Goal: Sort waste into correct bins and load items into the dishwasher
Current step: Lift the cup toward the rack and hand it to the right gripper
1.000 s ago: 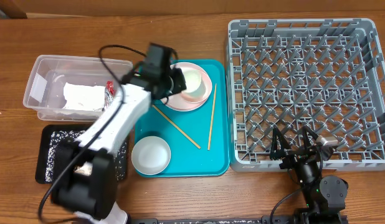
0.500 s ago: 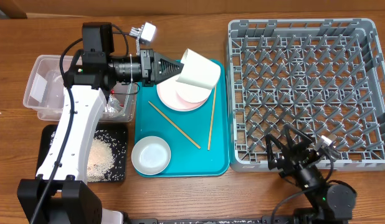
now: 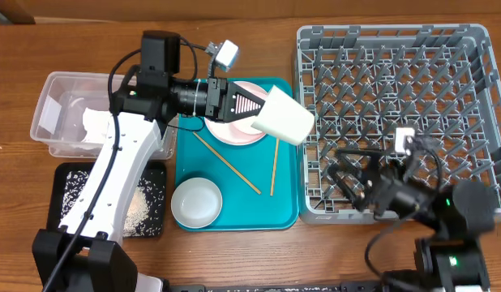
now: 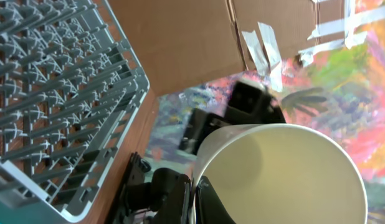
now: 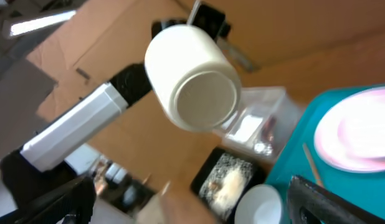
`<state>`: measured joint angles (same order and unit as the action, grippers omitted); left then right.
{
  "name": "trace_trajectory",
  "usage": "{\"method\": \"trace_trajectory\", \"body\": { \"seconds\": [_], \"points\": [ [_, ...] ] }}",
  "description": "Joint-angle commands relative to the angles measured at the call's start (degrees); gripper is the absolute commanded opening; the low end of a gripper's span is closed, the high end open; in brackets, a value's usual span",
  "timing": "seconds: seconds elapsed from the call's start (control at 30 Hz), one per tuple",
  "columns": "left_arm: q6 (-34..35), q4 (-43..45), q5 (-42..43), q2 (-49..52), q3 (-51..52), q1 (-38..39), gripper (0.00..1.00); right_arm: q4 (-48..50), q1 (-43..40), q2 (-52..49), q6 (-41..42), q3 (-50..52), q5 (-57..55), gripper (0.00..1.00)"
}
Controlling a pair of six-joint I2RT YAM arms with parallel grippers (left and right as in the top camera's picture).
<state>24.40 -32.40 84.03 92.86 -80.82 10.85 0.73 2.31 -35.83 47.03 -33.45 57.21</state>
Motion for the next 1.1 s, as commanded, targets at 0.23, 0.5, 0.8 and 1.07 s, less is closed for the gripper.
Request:
{"method": "trace_trajectory", "body": {
  "seconds": [0.23, 0.5, 0.8, 1.07],
  "points": [
    [-5.2, 0.1, 0.9, 0.1, -0.3, 3.9, 0.04, 18.3, 0.4, -11.2, 9.7, -1.2, 12.4, 0.97],
    [-5.1, 0.1, 1.0, 0.1, -0.3, 5.3, 0.04, 22.8, 4.4, -12.1, 7.3, -1.0, 13.2, 0.96],
    [-5.2, 0.1, 1.1, 0.1, -0.3, 7.3, 0.04, 26.5, 8.3, -15.9, 5.0, -1.0, 8.4, 0.92],
    [-5.2, 0.0, 0.9, 0.1, -0.3, 7.6, 0.04, 33.6, 8.6, -18.0, 5.0, -1.1, 6.6, 0.72]
  ]
}}
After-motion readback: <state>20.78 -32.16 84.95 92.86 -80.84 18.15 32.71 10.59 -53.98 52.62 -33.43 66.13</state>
